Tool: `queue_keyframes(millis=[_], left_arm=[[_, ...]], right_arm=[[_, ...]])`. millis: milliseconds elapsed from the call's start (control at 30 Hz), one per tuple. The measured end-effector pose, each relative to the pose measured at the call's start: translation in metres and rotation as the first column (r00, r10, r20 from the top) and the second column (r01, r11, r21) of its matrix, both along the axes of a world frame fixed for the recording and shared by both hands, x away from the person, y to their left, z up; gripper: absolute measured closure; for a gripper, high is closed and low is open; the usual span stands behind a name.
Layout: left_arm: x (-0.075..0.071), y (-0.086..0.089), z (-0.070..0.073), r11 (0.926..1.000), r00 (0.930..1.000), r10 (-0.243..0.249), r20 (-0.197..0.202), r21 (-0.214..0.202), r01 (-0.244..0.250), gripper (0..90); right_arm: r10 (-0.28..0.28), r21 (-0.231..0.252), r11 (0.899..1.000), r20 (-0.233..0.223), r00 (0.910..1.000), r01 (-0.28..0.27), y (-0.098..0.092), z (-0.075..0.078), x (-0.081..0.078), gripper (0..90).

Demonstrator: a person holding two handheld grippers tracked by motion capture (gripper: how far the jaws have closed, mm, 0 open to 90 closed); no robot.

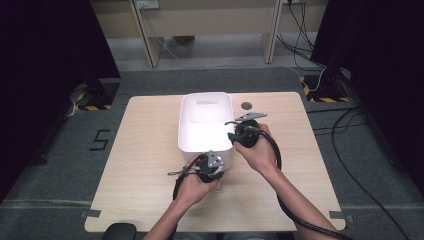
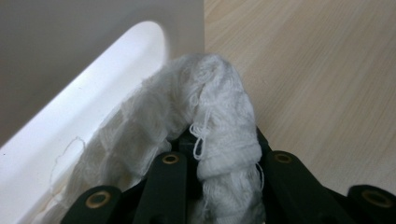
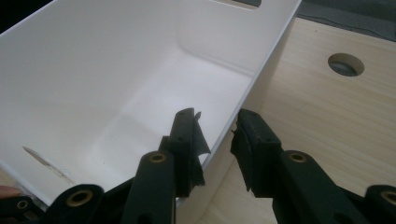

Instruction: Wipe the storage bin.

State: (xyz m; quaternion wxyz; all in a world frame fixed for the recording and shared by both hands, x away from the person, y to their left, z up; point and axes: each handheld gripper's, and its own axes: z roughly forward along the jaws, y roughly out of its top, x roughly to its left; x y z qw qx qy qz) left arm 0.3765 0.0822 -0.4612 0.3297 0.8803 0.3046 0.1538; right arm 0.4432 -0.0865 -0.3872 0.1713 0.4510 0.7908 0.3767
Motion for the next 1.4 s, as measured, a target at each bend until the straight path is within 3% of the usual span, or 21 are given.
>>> queue_keyframes(millis=[733,1400], left_arm=[[-0.004,-0.001,0.019,0.9985,0.9994,0.021,0.029,-0.051,-0.020,76.1],[-0.007,-0.002,0.042,0.9973,0.9981,0.030,0.053,-0.069,-0.026,75.7]], right_arm=[[0.003,-0.006,1.000,0.004,1.0000,-0.003,0.001,0.000,-0.001,69.4],[0.002,-0.008,1.000,0.002,1.0000,-0.002,0.002,0.001,-0.002,69.1]])
